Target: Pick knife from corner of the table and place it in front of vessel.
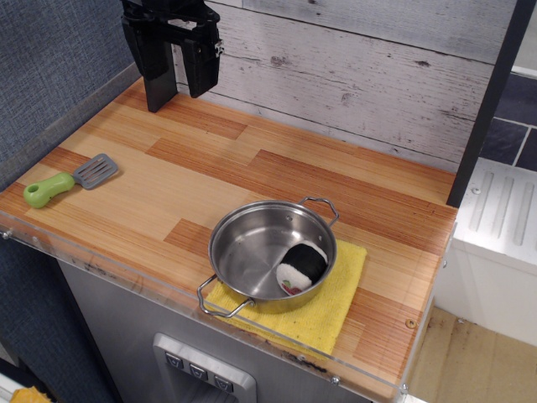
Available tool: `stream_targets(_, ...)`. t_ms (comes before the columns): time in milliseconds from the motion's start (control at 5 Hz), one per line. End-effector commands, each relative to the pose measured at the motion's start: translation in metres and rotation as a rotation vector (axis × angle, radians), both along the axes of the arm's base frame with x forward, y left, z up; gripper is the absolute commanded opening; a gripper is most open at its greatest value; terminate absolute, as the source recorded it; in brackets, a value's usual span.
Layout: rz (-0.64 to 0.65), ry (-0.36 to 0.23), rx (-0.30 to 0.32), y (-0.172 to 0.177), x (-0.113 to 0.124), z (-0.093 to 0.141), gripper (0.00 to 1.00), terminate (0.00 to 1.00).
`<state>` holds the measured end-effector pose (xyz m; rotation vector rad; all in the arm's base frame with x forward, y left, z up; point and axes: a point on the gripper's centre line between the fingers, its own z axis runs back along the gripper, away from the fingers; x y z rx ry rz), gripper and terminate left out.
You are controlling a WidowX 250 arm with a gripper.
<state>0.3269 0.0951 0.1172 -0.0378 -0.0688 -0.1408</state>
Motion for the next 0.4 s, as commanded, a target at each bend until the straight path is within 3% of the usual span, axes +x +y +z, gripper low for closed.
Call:
stream_targets(0,0.0,0.0,0.0,0.0,0.0,0.0,1.0,0.0)
stream_targets(200,-0.03,0.024,0.073,0.035,-0.021,-0.007,1.0,0.0)
